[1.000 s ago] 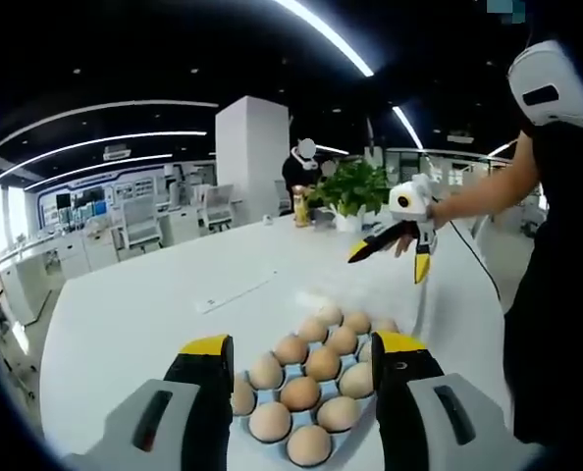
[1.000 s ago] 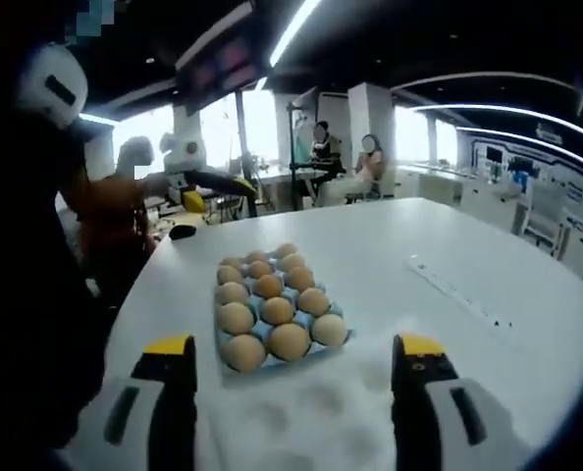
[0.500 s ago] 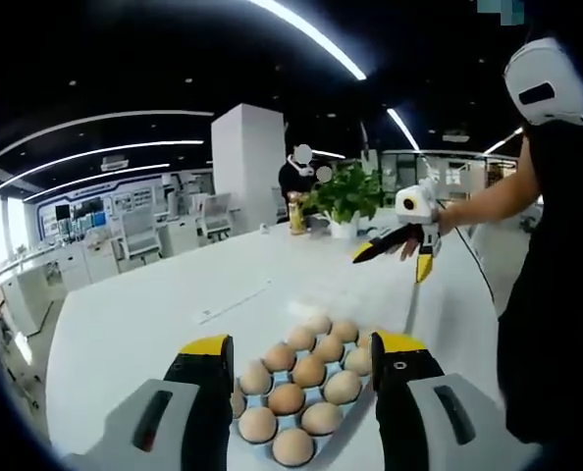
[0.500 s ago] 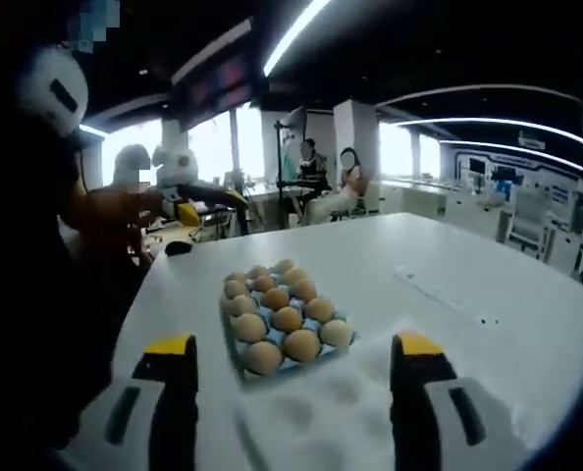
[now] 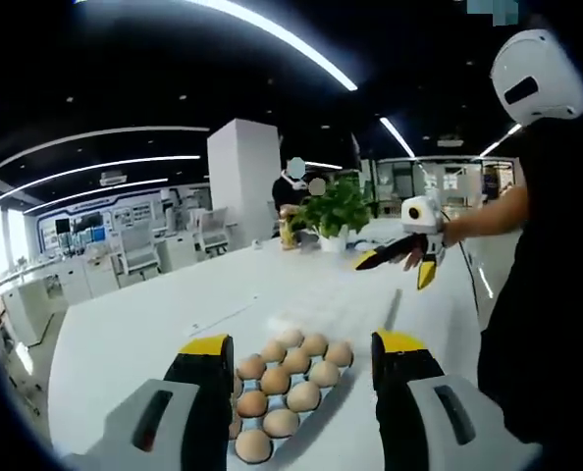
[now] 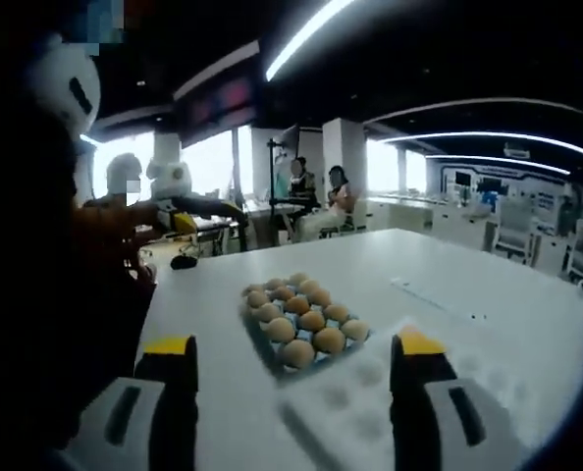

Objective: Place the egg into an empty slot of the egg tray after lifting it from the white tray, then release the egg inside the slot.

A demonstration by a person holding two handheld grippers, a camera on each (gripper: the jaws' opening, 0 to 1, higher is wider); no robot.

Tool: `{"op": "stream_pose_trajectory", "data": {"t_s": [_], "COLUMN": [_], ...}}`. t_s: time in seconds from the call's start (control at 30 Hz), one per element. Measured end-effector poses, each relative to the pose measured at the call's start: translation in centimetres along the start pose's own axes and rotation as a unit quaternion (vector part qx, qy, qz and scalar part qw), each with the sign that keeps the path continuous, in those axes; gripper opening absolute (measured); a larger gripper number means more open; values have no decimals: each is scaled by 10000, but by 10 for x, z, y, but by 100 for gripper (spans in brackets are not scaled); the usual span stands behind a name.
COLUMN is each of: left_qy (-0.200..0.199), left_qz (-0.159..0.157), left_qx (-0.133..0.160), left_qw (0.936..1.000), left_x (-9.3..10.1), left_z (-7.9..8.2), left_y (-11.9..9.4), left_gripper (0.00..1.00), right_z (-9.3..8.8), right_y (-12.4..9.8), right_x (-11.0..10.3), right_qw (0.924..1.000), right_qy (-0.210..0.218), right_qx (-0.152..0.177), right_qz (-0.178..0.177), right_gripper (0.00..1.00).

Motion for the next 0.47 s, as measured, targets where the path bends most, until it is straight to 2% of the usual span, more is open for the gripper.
{"op": "stream_pose_trajectory", "data": {"t_s": [0.13,0.47], "left_qy": [7,-5], "left_qz": [-38,-50], "left_qx": [65,156], "left_qw": [10000,9999], "left_x": [9,15], "left_z": [5,10], "left_y": [-2,-6], "left_gripper": [58,58], "right_z": [6,8], "right_y": [-6,-12], "right_x": [-10,-19], "right_qw": [9998,9994], "right_qy": [12,37], "right_qx": [187,260], "right_qz": [-86,-206], "right_gripper": [83,82]}}
Point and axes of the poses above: the point that each gripper's makers call its tool centre point, and the gripper's own axes: y roughly forward along the fingers, x roughly to its right, z roughly out of its top, the point moved 6 cm from there along -y, roughly backward along the fingers, and after that the axes turned 7 degrees about x, right-handed, at the moved point
